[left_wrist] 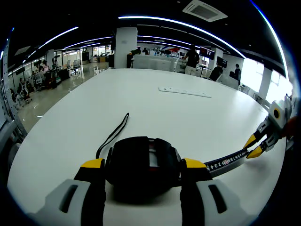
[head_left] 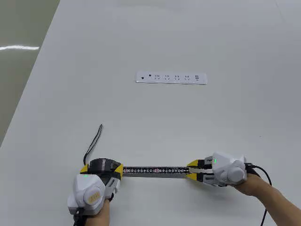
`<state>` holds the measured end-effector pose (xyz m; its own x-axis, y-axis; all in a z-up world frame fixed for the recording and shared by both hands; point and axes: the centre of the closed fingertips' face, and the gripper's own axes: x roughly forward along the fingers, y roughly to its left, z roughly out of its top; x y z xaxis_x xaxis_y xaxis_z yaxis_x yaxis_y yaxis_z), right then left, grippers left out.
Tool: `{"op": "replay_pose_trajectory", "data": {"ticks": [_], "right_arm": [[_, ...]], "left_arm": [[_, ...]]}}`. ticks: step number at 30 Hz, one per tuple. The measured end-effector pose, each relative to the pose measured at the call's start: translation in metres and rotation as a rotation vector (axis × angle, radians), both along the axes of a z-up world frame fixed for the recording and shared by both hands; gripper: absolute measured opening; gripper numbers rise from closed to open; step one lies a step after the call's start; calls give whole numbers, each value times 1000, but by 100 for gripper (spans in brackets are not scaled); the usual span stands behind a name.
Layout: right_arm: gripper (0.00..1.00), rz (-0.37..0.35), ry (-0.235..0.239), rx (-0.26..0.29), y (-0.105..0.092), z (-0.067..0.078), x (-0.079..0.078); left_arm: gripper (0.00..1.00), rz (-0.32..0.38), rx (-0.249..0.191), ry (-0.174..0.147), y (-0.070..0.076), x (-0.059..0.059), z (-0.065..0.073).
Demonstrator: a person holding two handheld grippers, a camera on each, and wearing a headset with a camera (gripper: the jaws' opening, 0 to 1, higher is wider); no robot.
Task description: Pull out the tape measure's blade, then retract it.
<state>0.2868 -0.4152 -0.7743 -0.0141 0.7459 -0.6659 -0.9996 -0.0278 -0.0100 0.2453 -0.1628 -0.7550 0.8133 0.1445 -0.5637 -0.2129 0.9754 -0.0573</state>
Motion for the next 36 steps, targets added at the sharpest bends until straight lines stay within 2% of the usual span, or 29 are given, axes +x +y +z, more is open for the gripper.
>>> {"op": "replay_pose_trajectory", "data": {"ticks": [36], "right_arm": [[12,18,0,21,33,2,-5]], "left_arm": [[61,-6,-15,2,1,-1,0]]}}
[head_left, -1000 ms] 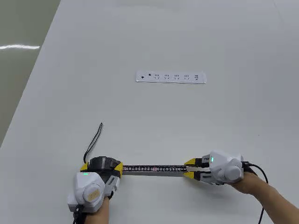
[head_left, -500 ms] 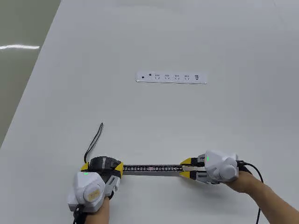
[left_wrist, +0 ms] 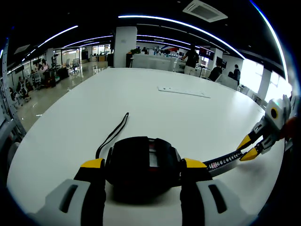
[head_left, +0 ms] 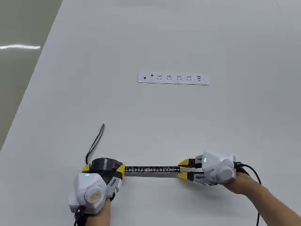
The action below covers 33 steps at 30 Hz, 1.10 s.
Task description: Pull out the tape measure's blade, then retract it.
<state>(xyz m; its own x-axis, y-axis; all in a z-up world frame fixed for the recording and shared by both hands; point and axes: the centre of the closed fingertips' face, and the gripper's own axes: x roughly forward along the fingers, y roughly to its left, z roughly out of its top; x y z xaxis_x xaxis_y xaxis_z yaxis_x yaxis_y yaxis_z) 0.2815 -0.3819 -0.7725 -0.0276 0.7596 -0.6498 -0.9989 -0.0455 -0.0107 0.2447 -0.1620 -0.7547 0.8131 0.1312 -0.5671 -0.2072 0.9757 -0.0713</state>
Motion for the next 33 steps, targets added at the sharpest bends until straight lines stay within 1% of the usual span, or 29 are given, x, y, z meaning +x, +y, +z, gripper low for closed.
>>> {"op": "replay_pose_trajectory", "data": {"ticks": [8,15,23,33], "right_arm": [[12,2,-1,7,8,2,-2],[12,3,2,13,15,1,-2],[12,6,4,18,21,0,-3],[12,17,8,32,34,3,-6]], "left_arm": [[61,3,-5,-2,0,0,0],[61,4,-8,-4,0,0,1],[61,4,-10,-4,1,0,0],[61,3,-20,-4,1,0,1]]}}
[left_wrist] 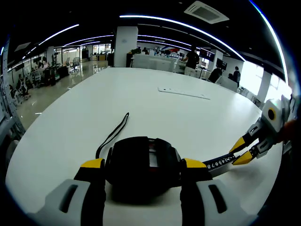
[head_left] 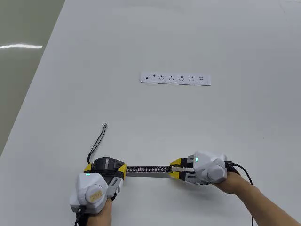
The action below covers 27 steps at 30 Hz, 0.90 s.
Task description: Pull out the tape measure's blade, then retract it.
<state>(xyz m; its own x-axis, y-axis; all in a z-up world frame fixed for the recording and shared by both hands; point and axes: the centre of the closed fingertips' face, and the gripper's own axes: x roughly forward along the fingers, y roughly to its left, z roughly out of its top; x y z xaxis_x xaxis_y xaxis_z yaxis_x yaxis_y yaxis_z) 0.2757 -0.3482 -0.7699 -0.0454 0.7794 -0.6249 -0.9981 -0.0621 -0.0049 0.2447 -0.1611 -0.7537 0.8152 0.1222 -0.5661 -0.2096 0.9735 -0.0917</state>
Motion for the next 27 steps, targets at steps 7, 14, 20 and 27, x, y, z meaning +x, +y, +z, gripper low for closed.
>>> {"op": "replay_pose_trajectory", "data": {"ticks": [7,14,20,27], "right_arm": [[12,6,1,11,9,0,-1],[12,10,6,19,17,1,-4],[12,13,7,23,23,2,-5],[12,22,6,26,30,2,-6]], "left_arm": [[61,-2,-12,-1,1,0,0],[61,-1,-19,-2,1,0,-1],[61,0,-24,-2,1,0,-1],[61,0,-31,-4,1,0,1]]}}
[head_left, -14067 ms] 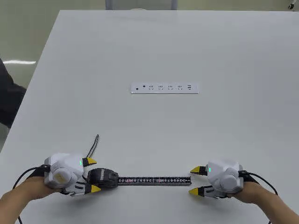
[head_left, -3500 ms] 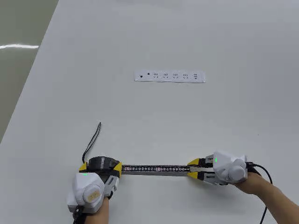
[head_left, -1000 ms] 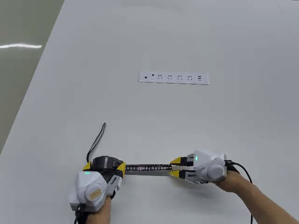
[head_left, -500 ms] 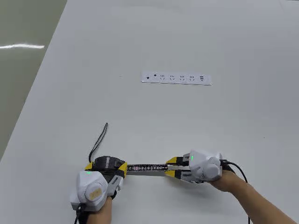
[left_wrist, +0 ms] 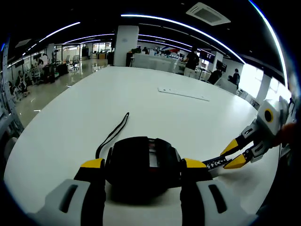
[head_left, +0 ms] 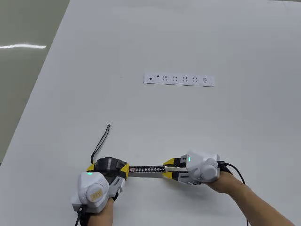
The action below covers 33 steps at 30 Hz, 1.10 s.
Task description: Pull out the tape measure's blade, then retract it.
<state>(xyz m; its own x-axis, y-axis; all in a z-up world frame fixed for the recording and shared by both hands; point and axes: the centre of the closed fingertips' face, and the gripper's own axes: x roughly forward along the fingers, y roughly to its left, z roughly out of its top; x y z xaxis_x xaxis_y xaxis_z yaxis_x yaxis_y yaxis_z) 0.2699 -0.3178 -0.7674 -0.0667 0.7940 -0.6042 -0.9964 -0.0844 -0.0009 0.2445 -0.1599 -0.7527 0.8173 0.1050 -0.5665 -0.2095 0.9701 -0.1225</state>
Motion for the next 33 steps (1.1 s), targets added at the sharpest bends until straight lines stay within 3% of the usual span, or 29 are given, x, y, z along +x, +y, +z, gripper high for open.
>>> {"op": "replay_pose_trajectory", "data": {"ticks": [33], "right_arm": [[12,27,5,19,32,-1,-7]], "left_arm": [[61,6,-20,-7,1,0,0]]}}
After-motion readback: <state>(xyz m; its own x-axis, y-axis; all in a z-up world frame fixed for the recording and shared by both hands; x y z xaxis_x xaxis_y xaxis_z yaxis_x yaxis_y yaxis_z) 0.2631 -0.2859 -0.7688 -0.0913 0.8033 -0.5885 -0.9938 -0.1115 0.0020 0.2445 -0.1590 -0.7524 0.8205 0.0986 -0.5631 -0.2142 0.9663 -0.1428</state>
